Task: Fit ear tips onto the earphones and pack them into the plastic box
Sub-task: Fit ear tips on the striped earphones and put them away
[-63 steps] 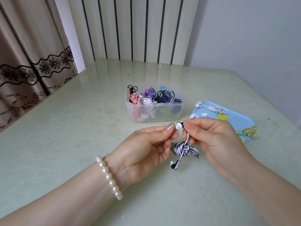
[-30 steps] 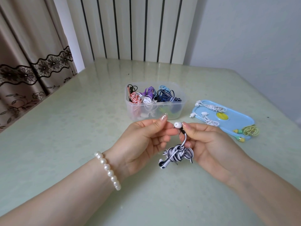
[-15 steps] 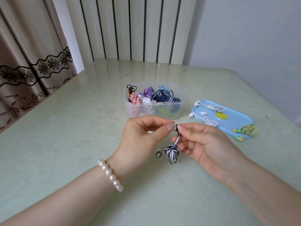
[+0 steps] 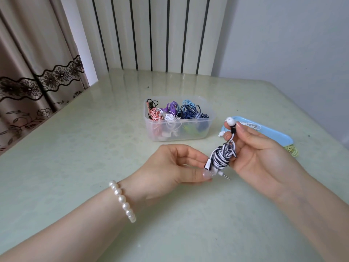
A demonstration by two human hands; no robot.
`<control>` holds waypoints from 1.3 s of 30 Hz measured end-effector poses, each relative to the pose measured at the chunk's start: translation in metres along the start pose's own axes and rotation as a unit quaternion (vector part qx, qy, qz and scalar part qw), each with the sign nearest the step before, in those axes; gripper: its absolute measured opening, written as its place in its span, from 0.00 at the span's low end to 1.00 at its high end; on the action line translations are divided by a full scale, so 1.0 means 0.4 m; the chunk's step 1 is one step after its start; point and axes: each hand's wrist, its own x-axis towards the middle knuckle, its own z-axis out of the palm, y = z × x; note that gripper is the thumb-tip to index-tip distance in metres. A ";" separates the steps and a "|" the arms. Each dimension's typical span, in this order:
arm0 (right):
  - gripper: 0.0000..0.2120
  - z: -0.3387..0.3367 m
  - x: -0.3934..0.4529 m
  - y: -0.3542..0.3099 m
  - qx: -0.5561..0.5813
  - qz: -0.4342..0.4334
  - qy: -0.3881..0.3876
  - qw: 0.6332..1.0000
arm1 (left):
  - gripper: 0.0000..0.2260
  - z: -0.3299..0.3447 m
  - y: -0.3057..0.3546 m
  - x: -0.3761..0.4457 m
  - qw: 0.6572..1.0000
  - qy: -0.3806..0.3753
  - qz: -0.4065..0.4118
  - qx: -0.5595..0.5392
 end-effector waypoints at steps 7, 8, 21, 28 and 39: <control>0.09 -0.021 0.004 -0.012 -0.126 0.003 0.027 0.992 | 0.08 -0.001 -0.010 0.005 0.999 -0.013 -0.015 -0.028; 0.10 -0.024 0.005 -0.016 -0.166 0.003 0.034 0.986 | 0.06 -0.001 -0.012 0.006 1.000 -0.006 -0.012 -0.014; 0.07 -0.052 0.034 0.027 -0.509 0.032 0.076 0.857 | 0.04 -0.008 -0.006 0.007 0.997 0.021 0.021 0.078; 0.07 -0.014 0.030 0.033 -0.451 -0.064 0.042 0.889 | 0.10 -0.014 0.006 0.013 0.998 0.065 -0.007 -0.018; 0.08 0.015 -0.006 0.051 -0.394 -0.205 -0.061 0.894 | 0.10 -0.030 0.024 0.010 0.982 -0.024 -0.079 -0.168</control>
